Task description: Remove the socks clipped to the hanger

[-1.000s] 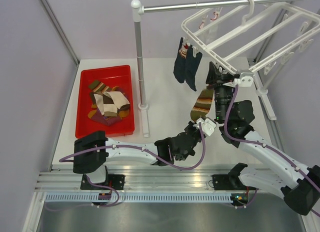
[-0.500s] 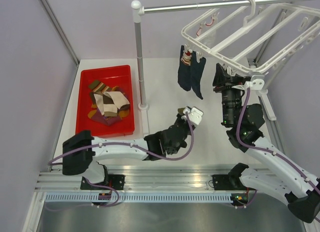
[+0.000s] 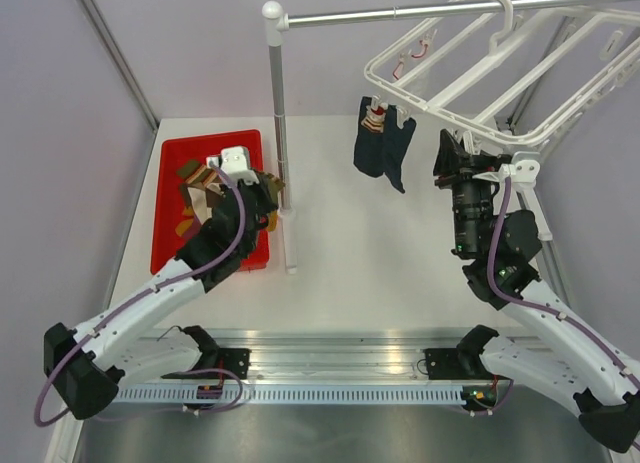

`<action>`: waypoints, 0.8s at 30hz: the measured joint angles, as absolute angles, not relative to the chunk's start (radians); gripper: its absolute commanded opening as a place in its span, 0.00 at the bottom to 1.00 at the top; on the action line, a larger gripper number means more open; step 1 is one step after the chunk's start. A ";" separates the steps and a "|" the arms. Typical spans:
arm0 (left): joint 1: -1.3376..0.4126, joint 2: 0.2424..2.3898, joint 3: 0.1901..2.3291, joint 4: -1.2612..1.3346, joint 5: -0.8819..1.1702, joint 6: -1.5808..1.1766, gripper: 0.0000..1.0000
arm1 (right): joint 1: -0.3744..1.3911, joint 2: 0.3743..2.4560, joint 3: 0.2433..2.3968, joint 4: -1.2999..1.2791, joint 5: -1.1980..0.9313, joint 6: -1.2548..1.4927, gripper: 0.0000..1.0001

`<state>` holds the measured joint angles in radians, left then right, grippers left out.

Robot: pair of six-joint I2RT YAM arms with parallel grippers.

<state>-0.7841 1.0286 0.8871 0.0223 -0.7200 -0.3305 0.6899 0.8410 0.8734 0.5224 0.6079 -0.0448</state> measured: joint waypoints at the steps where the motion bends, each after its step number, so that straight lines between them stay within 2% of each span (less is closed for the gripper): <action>1: -0.732 1.028 0.880 -0.007 -0.698 -0.361 0.02 | 0.690 0.836 0.876 0.513 0.607 -0.045 0.01; 7: -0.426 1.086 0.837 -0.117 -0.576 -0.527 0.02 | 0.690 0.816 0.905 0.459 0.607 -0.038 0.01; 10: -0.335 1.136 0.837 -0.138 -0.540 -0.581 0.03 | 0.690 0.808 0.915 0.436 0.607 -0.037 0.01; 11: -0.311 1.153 0.837 -0.140 -0.528 -0.596 0.08 | 0.690 0.804 0.918 0.429 0.607 -0.036 0.01; 12: -0.286 1.172 0.838 -0.144 -0.512 -0.611 0.23 | 0.690 0.801 0.919 0.424 0.607 -0.036 0.01; 14: -0.253 1.203 0.845 -0.158 -0.490 -0.632 0.39 | 0.690 0.793 0.921 0.414 0.607 -0.036 0.01; 15: -0.238 1.218 0.851 -0.164 -0.482 -0.643 0.52 | 0.690 0.789 0.922 0.408 0.607 -0.036 0.01; 17: -0.219 1.240 0.862 -0.171 -0.464 -0.661 0.64 | 0.690 0.781 0.923 0.398 0.607 -0.036 0.01; 18: -0.215 1.246 0.866 -0.176 -0.458 -0.665 0.76 | 0.690 0.777 0.924 0.393 0.607 -0.036 0.01; 20: -0.214 1.247 0.873 -0.181 -0.444 -0.676 0.76 | 0.690 0.771 0.929 0.380 0.607 -0.037 0.01; 21: -0.214 1.244 0.875 -0.181 -0.437 -0.678 0.82 | 0.690 0.769 0.932 0.377 0.607 -0.037 0.01; 23: -0.214 1.227 0.876 -0.183 -0.414 -0.681 0.84 | 0.690 0.765 0.934 0.372 0.607 -0.037 0.01; 24: -0.214 1.209 0.876 -0.186 -0.402 -0.683 0.90 | 0.690 0.764 0.934 0.371 0.607 -0.037 0.01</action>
